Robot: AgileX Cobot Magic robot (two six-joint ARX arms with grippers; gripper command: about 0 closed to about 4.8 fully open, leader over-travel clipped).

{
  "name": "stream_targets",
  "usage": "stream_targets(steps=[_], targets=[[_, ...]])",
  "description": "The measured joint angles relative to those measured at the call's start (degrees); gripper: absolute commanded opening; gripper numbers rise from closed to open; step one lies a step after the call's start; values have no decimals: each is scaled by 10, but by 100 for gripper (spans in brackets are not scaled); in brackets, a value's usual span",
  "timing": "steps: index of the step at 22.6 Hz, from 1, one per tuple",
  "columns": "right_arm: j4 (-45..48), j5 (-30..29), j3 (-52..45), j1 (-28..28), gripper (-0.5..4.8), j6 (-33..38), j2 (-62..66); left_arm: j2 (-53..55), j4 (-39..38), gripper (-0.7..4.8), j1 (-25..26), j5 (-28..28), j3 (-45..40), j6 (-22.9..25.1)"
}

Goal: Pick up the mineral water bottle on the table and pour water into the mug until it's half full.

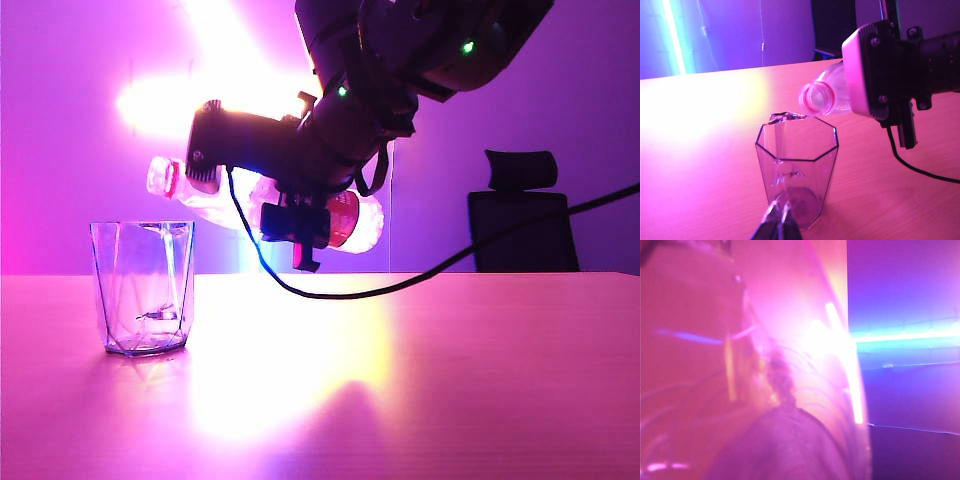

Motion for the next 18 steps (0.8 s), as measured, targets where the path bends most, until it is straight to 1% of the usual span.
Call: stream_targets(steps=[8,18], targets=[[24,35,0,0,247,-64,1,0,0,-2,0,0,0,0],[29,50,0,0,247,-106,1,0,0,-2,0,0,0,0]])
